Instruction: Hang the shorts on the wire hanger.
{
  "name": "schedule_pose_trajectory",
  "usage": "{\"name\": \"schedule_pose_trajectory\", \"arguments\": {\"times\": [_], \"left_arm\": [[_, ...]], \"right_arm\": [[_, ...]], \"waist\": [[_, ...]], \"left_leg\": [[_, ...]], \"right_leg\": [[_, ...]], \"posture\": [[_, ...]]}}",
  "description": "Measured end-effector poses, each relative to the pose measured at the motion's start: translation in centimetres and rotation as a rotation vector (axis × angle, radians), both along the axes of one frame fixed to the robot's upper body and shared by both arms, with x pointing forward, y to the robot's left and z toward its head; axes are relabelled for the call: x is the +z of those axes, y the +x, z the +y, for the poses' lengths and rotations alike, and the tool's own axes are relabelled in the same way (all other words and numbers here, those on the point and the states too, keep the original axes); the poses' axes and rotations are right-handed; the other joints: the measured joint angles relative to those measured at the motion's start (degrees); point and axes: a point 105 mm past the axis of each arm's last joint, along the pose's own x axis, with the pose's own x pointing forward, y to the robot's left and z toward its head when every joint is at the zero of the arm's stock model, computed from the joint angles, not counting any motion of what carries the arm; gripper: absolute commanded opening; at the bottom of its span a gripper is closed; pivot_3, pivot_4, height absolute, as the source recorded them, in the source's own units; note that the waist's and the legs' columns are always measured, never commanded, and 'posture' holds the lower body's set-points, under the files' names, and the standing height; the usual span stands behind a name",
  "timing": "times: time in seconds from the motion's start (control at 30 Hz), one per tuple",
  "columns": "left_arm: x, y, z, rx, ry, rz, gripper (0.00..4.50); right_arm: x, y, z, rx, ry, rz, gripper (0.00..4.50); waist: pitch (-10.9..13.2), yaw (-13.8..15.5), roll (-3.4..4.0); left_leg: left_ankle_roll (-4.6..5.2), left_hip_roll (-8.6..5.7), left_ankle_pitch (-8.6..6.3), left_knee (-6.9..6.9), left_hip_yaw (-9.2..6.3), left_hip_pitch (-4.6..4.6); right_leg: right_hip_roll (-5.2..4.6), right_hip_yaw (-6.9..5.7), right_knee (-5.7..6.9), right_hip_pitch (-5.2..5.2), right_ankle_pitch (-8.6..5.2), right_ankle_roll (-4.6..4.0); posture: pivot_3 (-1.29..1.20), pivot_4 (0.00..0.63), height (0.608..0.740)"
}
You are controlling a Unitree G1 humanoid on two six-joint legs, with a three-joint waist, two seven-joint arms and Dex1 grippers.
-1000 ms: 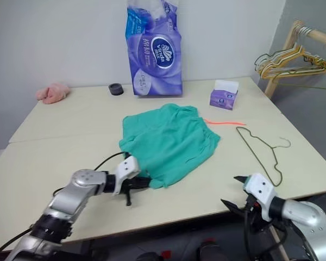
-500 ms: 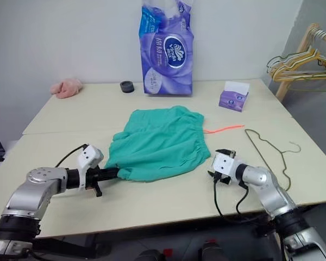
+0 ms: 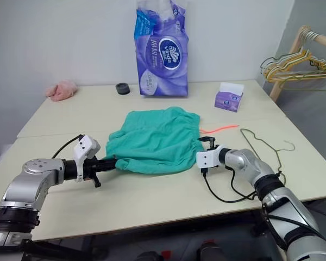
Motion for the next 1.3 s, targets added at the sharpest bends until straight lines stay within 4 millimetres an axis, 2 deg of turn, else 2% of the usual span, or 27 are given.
{"name": "schedule_pose_trajectory", "arguments": {"times": [0.1, 0.3, 0.33, 0.53, 0.87, 0.93, 1.07, 1.2, 1.3], "left_arm": [[0.1, 0.1, 0.1, 0.006, 0.004, -0.004, 0.00], [0.7, 0.7, 1.3, 0.051, 0.015, -0.019, 0.00], [1.0, 0.8, 1.5, 0.060, 0.014, -0.027, 0.00], [1.3, 1.2, 2.0, 0.084, 0.008, -0.039, 0.00], [1.0, 0.8, 1.7, 0.067, 0.000, -0.023, 0.00], [0.3, -0.1, 1.3, 0.037, -0.006, 0.004, 0.00], [-2.0, -3.3, 0.1, -0.086, 0.015, 0.133, 0.00], [-4.4, -7.9, -0.7, -0.277, 0.078, 0.316, 0.00], [-4.9, -10.5, -1.6, -0.416, 0.098, 0.388, 0.00]], "right_arm": [[-0.8, -0.2, 0.3, 0.015, -0.011, 0.015, 2.45], [-1.6, -0.7, -0.6, 0.033, -0.054, 0.054, 0.26], [-1.7, -0.7, -0.8, 0.031, -0.061, 0.060, 0.06], [-1.5, -1.1, -1.2, 0.024, -0.035, 0.087, 0.06], [-0.3, -3.6, -2.4, 0.030, 0.021, 0.153, 0.06], [-0.1, -4.5, -3.0, 0.030, 0.008, 0.178, 0.06], [0.0, -6.5, -4.5, 0.012, -0.027, 0.274, 0.06], [-0.4, -10.1, -6.2, 0.002, -0.076, 0.456, 0.06], [-0.1, -12.8, -6.9, -0.016, -0.096, 0.594, 0.06]], "waist": [[-0.1, -0.5, -0.11], [-0.1, -0.3, -0.12], [-0.1, -0.2, -0.11], [-0.1, -0.1, -0.11], [0.0, -0.1, 0.12], [0.1, -0.1, 0.17], [0.1, -0.1, 0.25], [0.3, 0.2, 0.42], [0.3, 0.8, 0.49]], "left_leg": [[0.00, 0.00, 0.00, 0.00, -0.05, 0.01], [0.00, -0.08, 0.00, 0.00, -0.18, -0.03], [0.00, -0.11, 0.00, 0.00, -0.18, -0.04], [0.00, -0.13, 0.00, 0.00, -0.24, -0.09], [0.00, -0.13, 0.00, 0.00, -0.31, -0.16], [0.00, -0.13, -0.01, 0.00, -0.31, -0.18], [0.01, -0.11, -0.01, 0.00, -0.31, -0.18], [0.01, -0.11, -0.01, -0.02, -0.29, -0.14], [0.01, -0.08, -0.01, -0.02, -0.27, -0.08]], "right_leg": [[-0.01, 0.03, 0.05, 0.01, -0.01, -0.02], [-0.09, -0.08, 0.07, 0.00, -0.01, -0.01], [-0.12, -0.10, 0.07, 0.00, -0.02, -0.01], [-0.33, -0.16, 0.08, 0.00, -0.02, -0.01], [-0.40, -0.24, 0.09, -0.03, -0.03, 0.01], [-0.41, -0.24, 0.07, -0.04, -0.04, 0.02], [-0.41, -0.25, 0.08, -0.05, -0.06, 0.00], [-0.41, -0.25, 0.09, -0.03, -0.29, -0.07], [-0.41, -0.26, 0.12, 0.00, -0.58, 0.01]], "posture": [[0.00, 0.034, 0.740], [0.00, 0.036, 0.740], [0.00, 0.036, 0.740], [0.00, 0.039, 0.740], [-0.02, 0.046, 0.740], [-0.02, 0.049, 0.740], [-0.03, 0.053, 0.740], [-0.04, 0.056, 0.740], [-0.05, 0.056, 0.740]]}}
